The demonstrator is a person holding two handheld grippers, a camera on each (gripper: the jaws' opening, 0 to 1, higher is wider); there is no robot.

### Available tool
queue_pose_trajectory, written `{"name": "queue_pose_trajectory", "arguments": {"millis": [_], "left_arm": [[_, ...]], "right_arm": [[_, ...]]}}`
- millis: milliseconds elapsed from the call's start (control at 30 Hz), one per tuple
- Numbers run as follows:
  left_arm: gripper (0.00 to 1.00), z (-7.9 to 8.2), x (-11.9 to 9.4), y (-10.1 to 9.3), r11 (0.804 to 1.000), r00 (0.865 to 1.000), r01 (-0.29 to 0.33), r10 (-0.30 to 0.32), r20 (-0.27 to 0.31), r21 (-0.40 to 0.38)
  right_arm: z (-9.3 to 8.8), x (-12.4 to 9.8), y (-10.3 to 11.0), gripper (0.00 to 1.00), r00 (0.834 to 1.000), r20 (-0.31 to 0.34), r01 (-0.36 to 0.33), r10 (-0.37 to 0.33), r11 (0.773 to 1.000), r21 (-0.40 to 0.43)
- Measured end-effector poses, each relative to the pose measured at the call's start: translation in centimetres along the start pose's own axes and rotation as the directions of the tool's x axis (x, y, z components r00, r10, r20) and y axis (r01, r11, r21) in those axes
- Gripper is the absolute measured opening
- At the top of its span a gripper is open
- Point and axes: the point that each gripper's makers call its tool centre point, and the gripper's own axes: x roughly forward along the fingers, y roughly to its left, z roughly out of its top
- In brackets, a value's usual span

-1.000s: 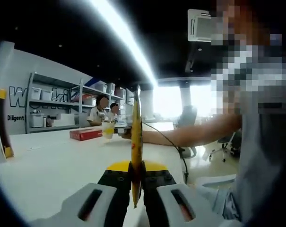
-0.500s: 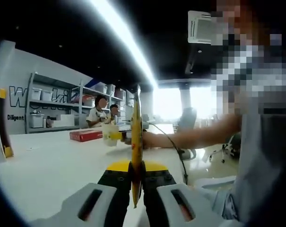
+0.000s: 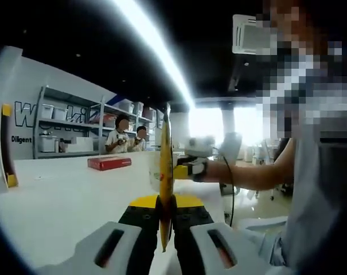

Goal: Tear open the coffee pouch, take out the coffee, and pour the coffee from the pouch into the cup

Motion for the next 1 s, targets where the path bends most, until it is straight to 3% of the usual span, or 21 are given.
{"name": "queue_pose_trajectory", "arguments": {"millis": [167, 267, 700, 1000], "left_arm": [[0.11, 0.2, -0.1, 0.1, 1.000, 1.000, -0.002, 0.002, 0.013, 0.000], [0.11, 0.2, -0.1, 0.0, 1.000, 1.000, 0.000, 0.000, 0.010, 0.003], [0.11, 0.2, 0.0, 0.1, 1.000, 1.000, -0.005, 0.005, 0.011, 0.009], [0.11, 0.1, 0.0, 0.2, 1.000, 1.000, -0.011, 0.011, 0.006, 0.008]], "right_arm": [[-0.2, 1.2, 4.2, 0.40, 0.996, -0.002, -0.095, 0.095, 0.995, -0.020], [-0.6, 1.9, 5.6, 0.40, 0.990, -0.001, -0.142, 0.142, 0.990, -0.007], [-1.4, 3.6, 8.8, 0.41, 0.959, -0.039, -0.282, 0.281, 0.959, -0.031], [-1.4, 4.3, 9.0, 0.41, 0.951, -0.032, -0.309, 0.308, 0.951, -0.026]]}}
